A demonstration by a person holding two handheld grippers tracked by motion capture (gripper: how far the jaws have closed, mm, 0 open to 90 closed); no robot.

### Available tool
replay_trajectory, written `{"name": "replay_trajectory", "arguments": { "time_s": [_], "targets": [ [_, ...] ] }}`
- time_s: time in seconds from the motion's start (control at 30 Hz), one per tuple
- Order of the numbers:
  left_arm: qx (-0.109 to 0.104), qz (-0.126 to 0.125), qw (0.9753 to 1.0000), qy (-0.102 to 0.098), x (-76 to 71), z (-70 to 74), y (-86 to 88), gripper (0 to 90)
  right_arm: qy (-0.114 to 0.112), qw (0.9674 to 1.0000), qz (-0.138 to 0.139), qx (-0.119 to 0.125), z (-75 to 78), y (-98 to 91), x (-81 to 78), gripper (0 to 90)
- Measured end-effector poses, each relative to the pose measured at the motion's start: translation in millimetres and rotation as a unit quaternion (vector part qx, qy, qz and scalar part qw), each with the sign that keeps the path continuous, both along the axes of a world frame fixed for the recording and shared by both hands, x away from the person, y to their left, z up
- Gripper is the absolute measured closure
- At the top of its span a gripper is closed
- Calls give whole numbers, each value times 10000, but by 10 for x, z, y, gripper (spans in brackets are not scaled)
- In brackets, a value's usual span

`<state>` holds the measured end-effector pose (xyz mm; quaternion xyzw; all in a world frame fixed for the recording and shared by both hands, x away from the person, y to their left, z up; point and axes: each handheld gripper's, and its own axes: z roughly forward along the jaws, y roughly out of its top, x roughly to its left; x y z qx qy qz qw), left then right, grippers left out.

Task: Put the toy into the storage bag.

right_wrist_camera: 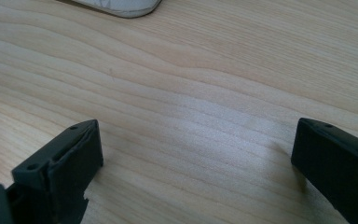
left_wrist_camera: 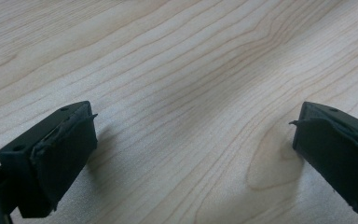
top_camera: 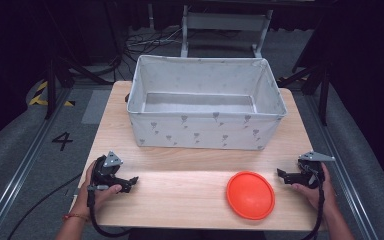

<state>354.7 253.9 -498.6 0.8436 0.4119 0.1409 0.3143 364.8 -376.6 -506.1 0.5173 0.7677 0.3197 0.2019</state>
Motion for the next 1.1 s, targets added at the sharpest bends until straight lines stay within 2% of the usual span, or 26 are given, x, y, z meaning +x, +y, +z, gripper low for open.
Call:
{"name": "replay_trajectory", "arguments": {
  "time_s": [0.27,0.33,0.4,0.47,0.5,0.53,0.67,0.77,0.87,0.93,1.03,1.1],
  "targets": [
    [14,-39,10000,-25,10,0,3,0,-1,10000,-24,-3,7,-18,-9,48],
    [15,-79,10000,-24,17,0,7,0,2,10000,8,-2,19,-29,-17,91],
    [-1,-108,9999,-1,22,-1,7,0,-9,10000,30,31,40,-49,-29,188],
    [-3,-107,9999,-1,23,-1,7,0,32,9998,117,147,68,-71,-43,229],
    [-5,-105,9999,-2,23,-1,7,0,75,9995,122,282,90,-81,-52,202],
    [-4,-106,9999,-1,23,-1,7,0,72,9989,202,421,128,-88,-68,202],
    [-5,-114,9999,1,25,-1,7,0,-67,9976,501,466,284,-37,-146,213],
    [-2,-111,9999,0,24,-1,7,0,-129,9969,697,337,383,51,-199,207],
    [-3,-111,9999,0,24,-1,7,0,-168,9957,850,323,433,111,-232,204],
    [-10,-106,9999,6,23,-1,6,0,-181,9939,1053,255,475,184,-265,203],
    [-10,-106,9999,6,23,-1,6,0,-153,9902,1358,301,520,286,-305,205],
    [-11,-105,9999,7,23,-1,6,0,-175,9888,1455,270,542,343,-327,206]
  ]
}}
